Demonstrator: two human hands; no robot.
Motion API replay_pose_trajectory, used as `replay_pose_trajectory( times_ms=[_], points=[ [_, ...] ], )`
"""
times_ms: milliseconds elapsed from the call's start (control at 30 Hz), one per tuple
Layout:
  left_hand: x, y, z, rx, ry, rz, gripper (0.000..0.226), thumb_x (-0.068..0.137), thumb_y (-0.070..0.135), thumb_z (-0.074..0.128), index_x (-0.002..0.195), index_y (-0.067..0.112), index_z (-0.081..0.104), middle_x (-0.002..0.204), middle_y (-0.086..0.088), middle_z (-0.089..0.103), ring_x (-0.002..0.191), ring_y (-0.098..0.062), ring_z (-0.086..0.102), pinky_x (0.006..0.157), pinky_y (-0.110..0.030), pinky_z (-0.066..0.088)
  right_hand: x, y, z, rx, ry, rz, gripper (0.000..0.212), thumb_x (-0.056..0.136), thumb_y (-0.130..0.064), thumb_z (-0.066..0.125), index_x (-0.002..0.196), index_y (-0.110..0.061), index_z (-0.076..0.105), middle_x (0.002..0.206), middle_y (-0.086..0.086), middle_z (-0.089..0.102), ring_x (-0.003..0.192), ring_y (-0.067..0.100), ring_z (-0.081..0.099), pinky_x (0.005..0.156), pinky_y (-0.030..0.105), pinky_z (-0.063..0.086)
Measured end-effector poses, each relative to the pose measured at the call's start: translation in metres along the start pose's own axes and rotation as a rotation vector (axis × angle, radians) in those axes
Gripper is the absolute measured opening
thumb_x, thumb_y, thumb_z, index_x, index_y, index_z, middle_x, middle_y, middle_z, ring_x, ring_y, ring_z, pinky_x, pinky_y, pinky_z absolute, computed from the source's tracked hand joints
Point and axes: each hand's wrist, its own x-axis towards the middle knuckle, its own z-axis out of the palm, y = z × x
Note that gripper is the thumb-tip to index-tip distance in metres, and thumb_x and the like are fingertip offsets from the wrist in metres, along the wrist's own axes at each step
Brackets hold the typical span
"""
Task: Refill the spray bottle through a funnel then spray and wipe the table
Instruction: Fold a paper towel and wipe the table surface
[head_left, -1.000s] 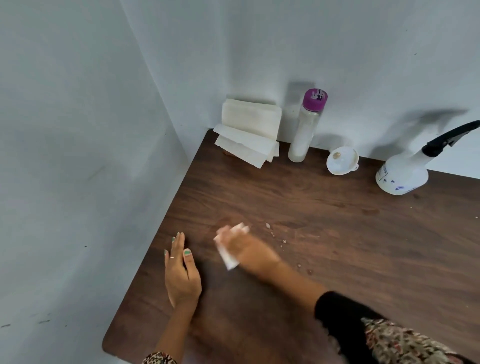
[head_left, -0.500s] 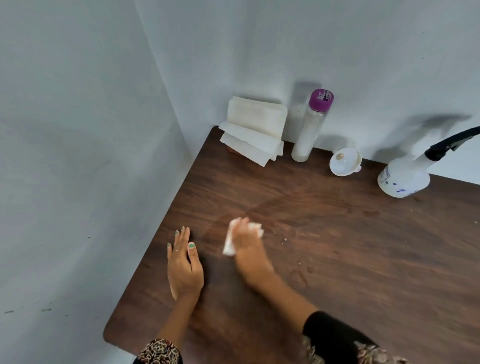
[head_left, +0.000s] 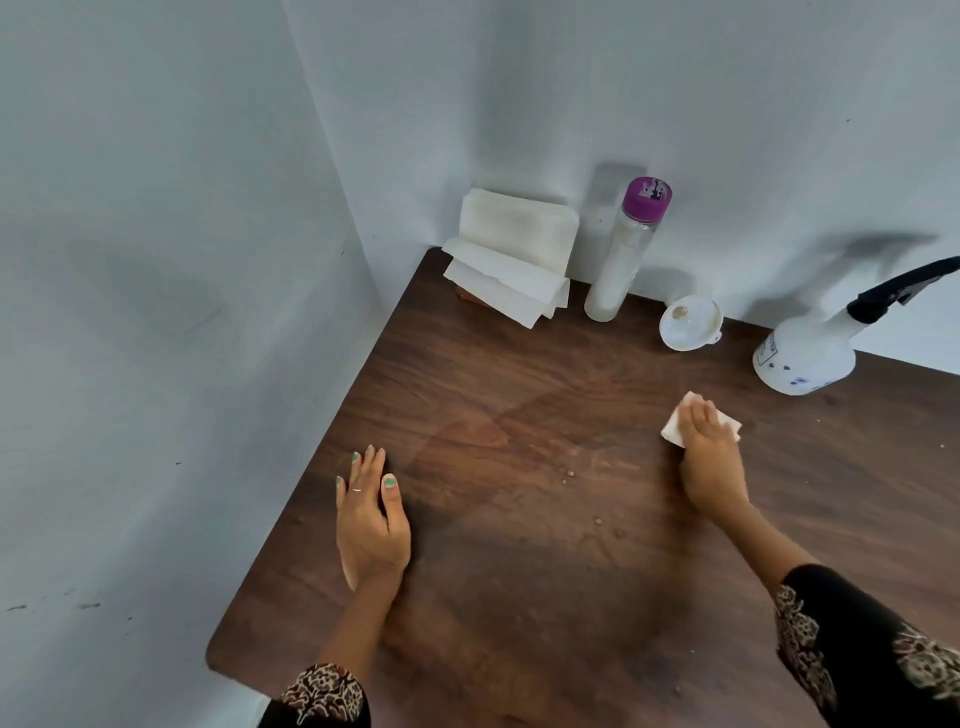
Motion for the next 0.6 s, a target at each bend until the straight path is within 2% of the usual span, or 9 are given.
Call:
replay_pose_trajectory(
  times_ms=[67, 133, 200, 267, 300, 367, 433, 533, 600],
  points=[
    [0.0, 0.002, -0.001, 0.015, -0.014, 0.003, 0.057, 0.094, 0.04, 0.023, 0.132, 0.008, 0.052, 0.141, -0.007, 0.048, 0.138, -0.017, 0.032, 0.117, -0.032, 0.015, -0.004, -0.016, 0.007, 0.039, 0.033, 0.218, 0.064, 0.083, 0.01, 0.041, 0.144, 0.008, 0.019, 0.152, 0.026, 0.021, 0.142, 0.04, 0.016, 0.112, 0.051, 0.021],
    [0.0, 0.005, -0.001, 0.038, -0.029, 0.018, 0.06, 0.093, 0.042, 0.021, 0.132, 0.008, 0.051, 0.142, -0.007, 0.048, 0.139, -0.018, 0.031, 0.117, -0.032, 0.013, -0.019, -0.068, 0.007, 0.101, 0.005, 0.307, 0.062, 0.087, 0.002, 0.043, 0.143, 0.007, 0.017, 0.149, 0.03, 0.02, 0.139, 0.043, 0.019, 0.111, 0.049, 0.023],
    [0.001, 0.004, 0.0, 0.056, -0.035, 0.027, 0.061, 0.093, 0.042, 0.02, 0.133, 0.008, 0.051, 0.142, -0.007, 0.047, 0.139, -0.018, 0.03, 0.117, -0.033, 0.013, -0.049, -0.129, 0.017, 0.142, -0.127, 0.16, 0.053, 0.09, -0.002, 0.041, 0.14, 0.001, 0.024, 0.143, 0.026, 0.028, 0.127, 0.042, 0.036, 0.102, 0.041, 0.036],
    [0.001, 0.0, 0.0, 0.048, -0.036, 0.022, 0.061, 0.093, 0.041, 0.02, 0.133, 0.008, 0.05, 0.143, -0.006, 0.046, 0.139, -0.017, 0.029, 0.118, -0.034, 0.013, -0.092, -0.177, 0.044, 0.258, 0.04, -0.03, 0.05, 0.096, -0.01, 0.023, 0.146, -0.008, 0.019, 0.15, 0.014, 0.024, 0.118, 0.024, 0.044, 0.096, 0.024, 0.033],
    [0.0, 0.0, 0.0, 0.036, -0.036, 0.021, 0.061, 0.093, 0.041, 0.02, 0.133, 0.007, 0.05, 0.143, -0.006, 0.046, 0.139, -0.016, 0.029, 0.118, -0.034, 0.013, -0.121, -0.195, 0.057, 0.256, 0.036, -0.199, 0.052, 0.096, -0.01, 0.015, 0.148, -0.006, 0.013, 0.153, 0.011, 0.02, 0.117, 0.018, 0.043, 0.101, 0.023, 0.028],
    [-0.001, -0.001, 0.0, 0.03, -0.028, 0.021, 0.059, 0.093, 0.039, 0.021, 0.133, 0.007, 0.05, 0.143, -0.007, 0.046, 0.138, -0.013, 0.028, 0.117, -0.033, 0.014, -0.164, -0.209, 0.081, 0.079, -0.051, -0.648, 0.049, 0.093, -0.011, 0.025, 0.14, 0.0, 0.036, 0.143, 0.014, 0.045, 0.121, 0.028, 0.048, 0.11, 0.041, 0.028],
    [0.0, -0.001, 0.0, 0.042, -0.021, 0.026, 0.058, 0.094, 0.039, 0.021, 0.133, 0.008, 0.05, 0.143, -0.007, 0.047, 0.138, -0.013, 0.028, 0.117, -0.034, 0.015, -0.167, -0.185, 0.081, -0.027, -0.165, -0.894, 0.043, 0.089, -0.016, 0.037, 0.127, -0.008, 0.057, 0.13, 0.007, 0.06, 0.123, 0.027, 0.054, 0.106, 0.043, 0.041],
    [0.0, 0.003, -0.001, 0.087, -0.044, 0.034, 0.06, 0.093, 0.041, 0.02, 0.135, 0.009, 0.049, 0.144, -0.007, 0.045, 0.14, -0.019, 0.03, 0.117, -0.036, 0.014, -0.128, -0.131, 0.048, -0.097, -0.147, -0.969, 0.039, 0.1, -0.011, 0.03, 0.138, -0.012, 0.042, 0.13, -0.005, 0.06, 0.123, 0.014, 0.054, 0.103, 0.031, 0.044],
    [0.003, 0.005, -0.002, 0.196, -0.076, 0.061, 0.057, 0.093, 0.039, 0.023, 0.137, 0.009, 0.045, 0.145, -0.007, 0.043, 0.141, -0.023, 0.029, 0.117, -0.038, 0.013, -0.087, -0.087, 0.022, 0.011, -0.053, -0.748, 0.035, 0.103, -0.027, 0.033, 0.136, -0.026, 0.046, 0.131, -0.014, 0.057, 0.126, 0.006, 0.049, 0.105, 0.016, 0.037]
  ],
)
